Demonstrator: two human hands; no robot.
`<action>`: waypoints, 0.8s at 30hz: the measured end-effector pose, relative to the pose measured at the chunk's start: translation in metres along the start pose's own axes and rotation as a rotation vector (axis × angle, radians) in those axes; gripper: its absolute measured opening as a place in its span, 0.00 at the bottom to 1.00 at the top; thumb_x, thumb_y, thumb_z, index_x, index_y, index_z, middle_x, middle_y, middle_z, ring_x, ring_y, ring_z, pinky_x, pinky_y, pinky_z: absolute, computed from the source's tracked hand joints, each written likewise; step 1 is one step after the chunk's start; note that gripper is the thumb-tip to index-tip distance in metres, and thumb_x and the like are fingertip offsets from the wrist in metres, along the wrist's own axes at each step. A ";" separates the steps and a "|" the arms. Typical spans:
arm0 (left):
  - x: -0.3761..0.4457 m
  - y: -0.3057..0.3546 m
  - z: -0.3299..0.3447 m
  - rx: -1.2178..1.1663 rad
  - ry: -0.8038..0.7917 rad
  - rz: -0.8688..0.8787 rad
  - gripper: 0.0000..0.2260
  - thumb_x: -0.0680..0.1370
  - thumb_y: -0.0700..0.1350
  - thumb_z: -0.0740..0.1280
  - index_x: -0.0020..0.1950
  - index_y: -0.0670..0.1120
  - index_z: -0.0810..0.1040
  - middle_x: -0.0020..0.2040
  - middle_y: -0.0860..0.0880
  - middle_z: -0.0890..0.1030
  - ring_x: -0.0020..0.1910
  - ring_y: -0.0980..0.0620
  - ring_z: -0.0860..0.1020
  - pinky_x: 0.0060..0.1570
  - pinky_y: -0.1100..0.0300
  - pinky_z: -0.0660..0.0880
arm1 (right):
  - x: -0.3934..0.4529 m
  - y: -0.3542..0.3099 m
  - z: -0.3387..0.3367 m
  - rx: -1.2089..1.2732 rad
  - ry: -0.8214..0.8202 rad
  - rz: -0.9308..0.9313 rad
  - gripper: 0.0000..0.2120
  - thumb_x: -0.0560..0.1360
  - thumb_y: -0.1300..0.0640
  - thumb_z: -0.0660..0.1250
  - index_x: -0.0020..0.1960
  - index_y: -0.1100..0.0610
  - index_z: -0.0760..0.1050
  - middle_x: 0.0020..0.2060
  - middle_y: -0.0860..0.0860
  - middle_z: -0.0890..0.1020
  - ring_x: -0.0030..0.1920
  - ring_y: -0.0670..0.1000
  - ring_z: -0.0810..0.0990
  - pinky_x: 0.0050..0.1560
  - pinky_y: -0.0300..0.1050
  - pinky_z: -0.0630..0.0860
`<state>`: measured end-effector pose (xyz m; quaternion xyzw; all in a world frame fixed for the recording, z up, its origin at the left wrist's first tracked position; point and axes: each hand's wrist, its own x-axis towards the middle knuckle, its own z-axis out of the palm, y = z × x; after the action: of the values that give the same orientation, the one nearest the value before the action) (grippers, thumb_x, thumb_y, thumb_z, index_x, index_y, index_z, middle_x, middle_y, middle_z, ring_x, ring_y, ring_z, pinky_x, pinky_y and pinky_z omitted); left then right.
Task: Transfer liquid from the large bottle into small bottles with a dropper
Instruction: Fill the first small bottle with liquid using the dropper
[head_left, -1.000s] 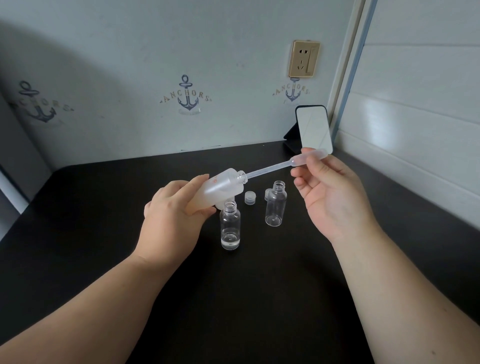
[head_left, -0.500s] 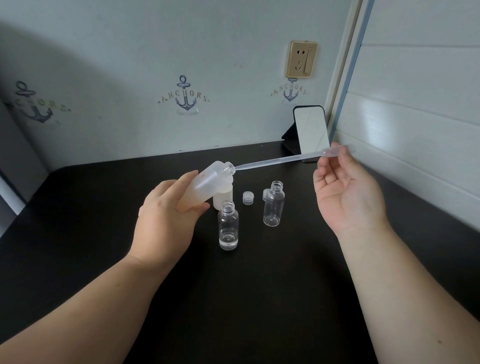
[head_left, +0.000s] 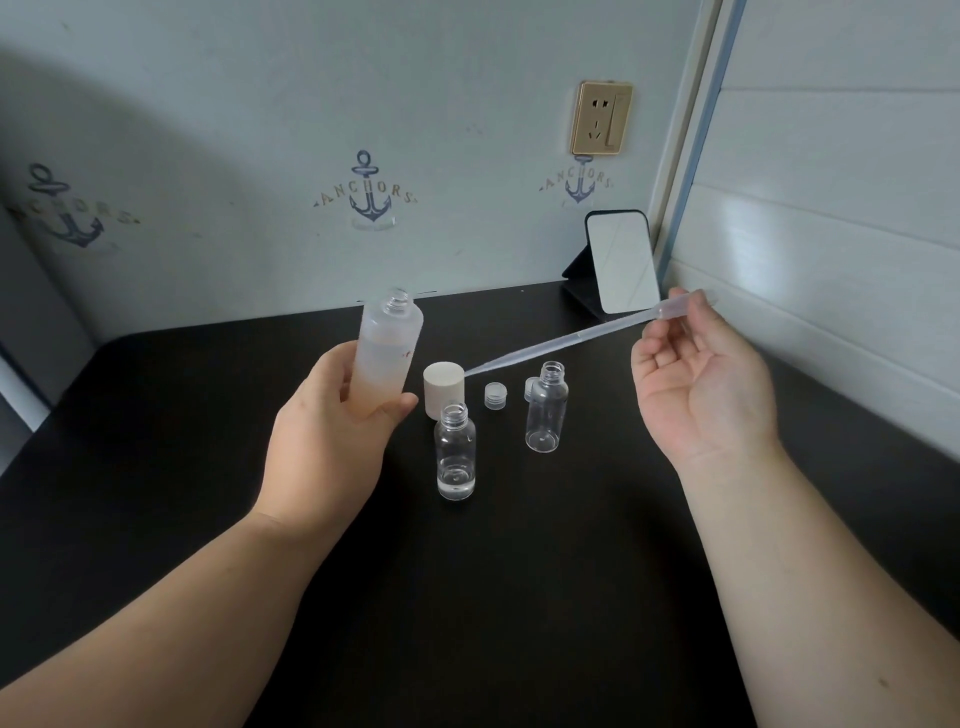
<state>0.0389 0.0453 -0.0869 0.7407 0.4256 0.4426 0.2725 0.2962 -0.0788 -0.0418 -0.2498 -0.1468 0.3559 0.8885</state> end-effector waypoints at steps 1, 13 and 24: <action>0.000 -0.001 0.001 0.001 0.008 -0.008 0.22 0.75 0.56 0.73 0.65 0.66 0.68 0.49 0.69 0.75 0.50 0.66 0.75 0.43 0.67 0.71 | 0.000 0.000 0.000 -0.008 -0.001 -0.001 0.08 0.75 0.60 0.71 0.53 0.63 0.80 0.36 0.51 0.82 0.34 0.47 0.79 0.38 0.38 0.76; 0.003 -0.001 0.003 -0.001 -0.002 -0.066 0.29 0.74 0.58 0.74 0.72 0.55 0.67 0.54 0.64 0.74 0.50 0.62 0.75 0.42 0.70 0.67 | 0.000 0.002 0.002 -0.045 -0.038 0.002 0.05 0.71 0.61 0.73 0.46 0.61 0.84 0.36 0.52 0.82 0.33 0.48 0.78 0.37 0.38 0.76; -0.012 0.013 -0.015 -0.130 0.144 0.015 0.15 0.77 0.46 0.69 0.62 0.57 0.71 0.53 0.61 0.77 0.50 0.63 0.77 0.46 0.63 0.74 | -0.002 0.003 0.002 -0.072 -0.062 0.007 0.05 0.70 0.60 0.74 0.45 0.60 0.84 0.35 0.52 0.82 0.33 0.48 0.78 0.36 0.38 0.76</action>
<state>0.0274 0.0286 -0.0754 0.6907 0.4091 0.5235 0.2854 0.2926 -0.0776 -0.0419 -0.2710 -0.1862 0.3608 0.8728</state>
